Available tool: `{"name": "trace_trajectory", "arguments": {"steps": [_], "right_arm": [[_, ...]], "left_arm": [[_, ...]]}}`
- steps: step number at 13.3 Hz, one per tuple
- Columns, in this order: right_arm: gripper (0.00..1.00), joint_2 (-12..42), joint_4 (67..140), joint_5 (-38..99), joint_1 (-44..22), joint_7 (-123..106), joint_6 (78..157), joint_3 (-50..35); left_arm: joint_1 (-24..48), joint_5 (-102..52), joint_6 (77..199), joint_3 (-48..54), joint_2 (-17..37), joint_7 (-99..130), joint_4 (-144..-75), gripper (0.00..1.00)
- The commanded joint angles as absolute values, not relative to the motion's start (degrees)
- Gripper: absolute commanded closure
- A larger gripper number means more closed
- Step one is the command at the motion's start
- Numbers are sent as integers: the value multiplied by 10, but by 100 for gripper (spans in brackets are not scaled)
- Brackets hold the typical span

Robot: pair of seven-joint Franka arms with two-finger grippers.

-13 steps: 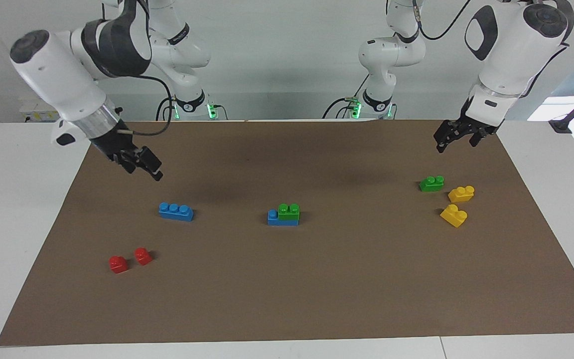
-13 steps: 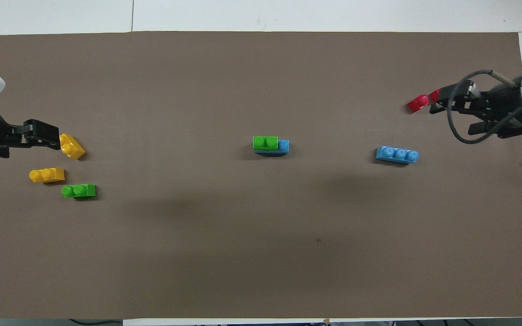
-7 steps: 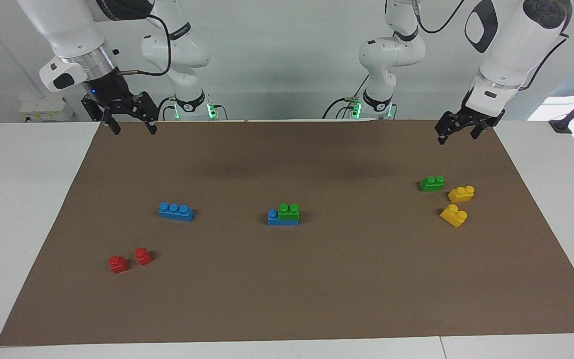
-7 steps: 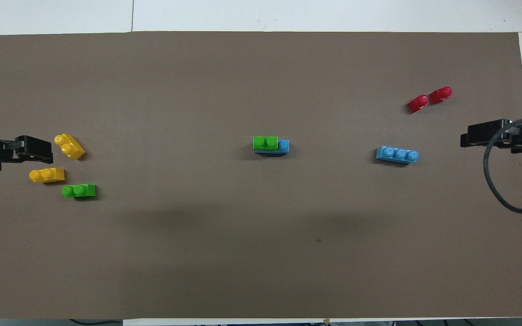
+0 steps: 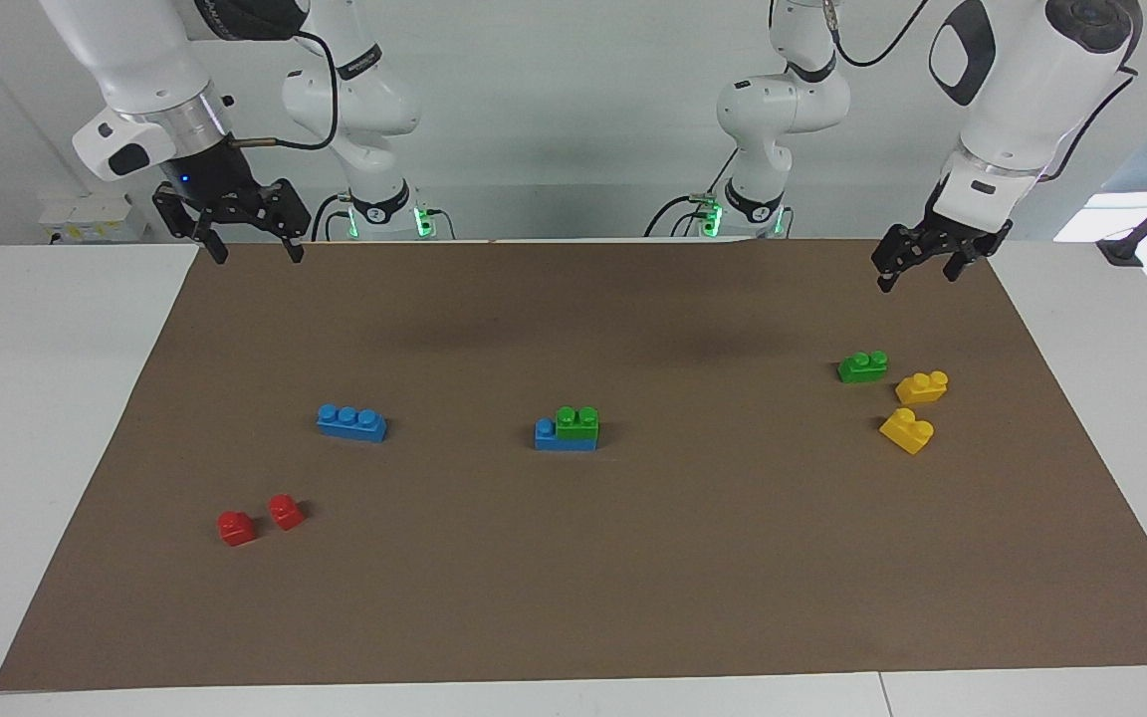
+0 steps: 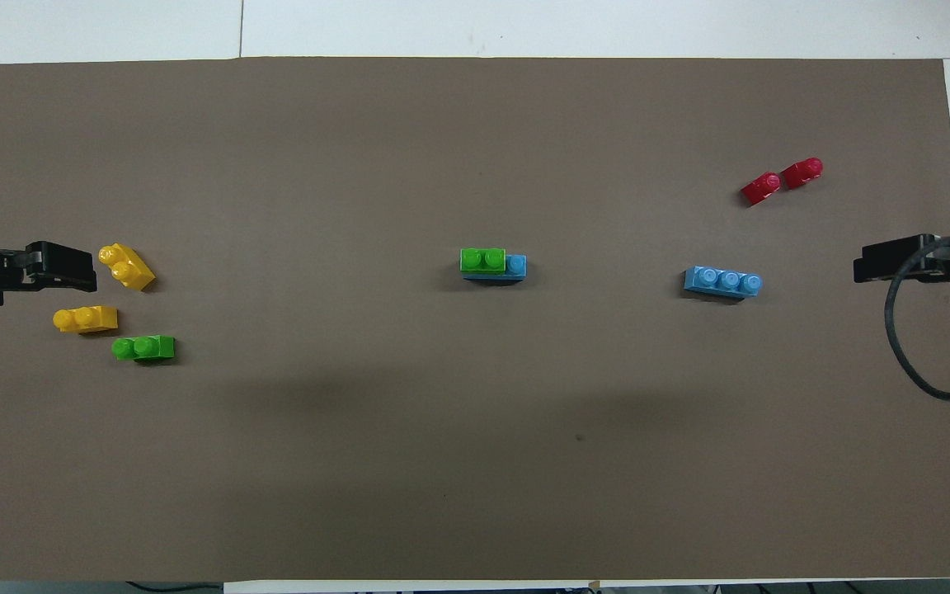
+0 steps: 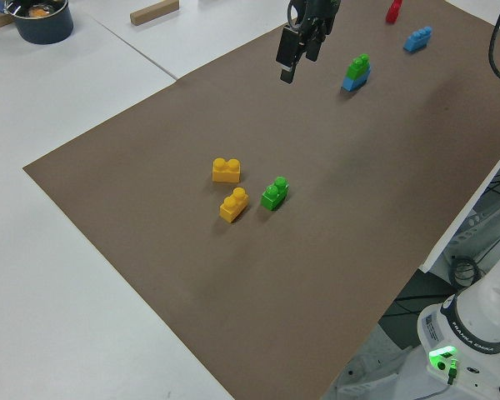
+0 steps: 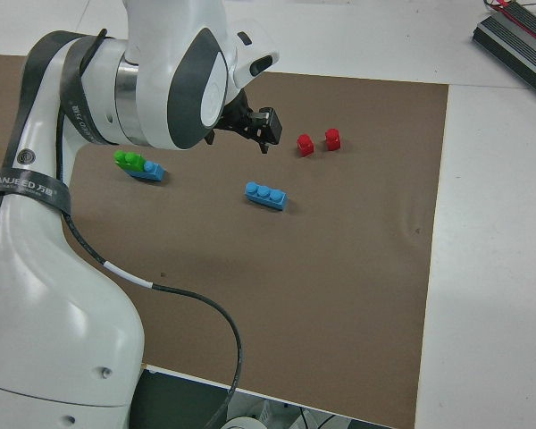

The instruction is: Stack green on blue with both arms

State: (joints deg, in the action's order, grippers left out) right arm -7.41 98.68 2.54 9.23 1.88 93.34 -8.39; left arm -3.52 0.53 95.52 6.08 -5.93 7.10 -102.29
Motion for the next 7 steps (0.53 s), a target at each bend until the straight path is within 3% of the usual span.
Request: {"name": "trace_trajectory", "arguments": {"steps": [1,7], "right_arm": [[0,-52,954,12,98,4,931,-85],[0,-52,953,10,97,6,929,-84]], "left_arm": [[-47,-32,912,62,-50,66,-985,0],[-47,-33,910,63,-53,66,-986,0]]}}
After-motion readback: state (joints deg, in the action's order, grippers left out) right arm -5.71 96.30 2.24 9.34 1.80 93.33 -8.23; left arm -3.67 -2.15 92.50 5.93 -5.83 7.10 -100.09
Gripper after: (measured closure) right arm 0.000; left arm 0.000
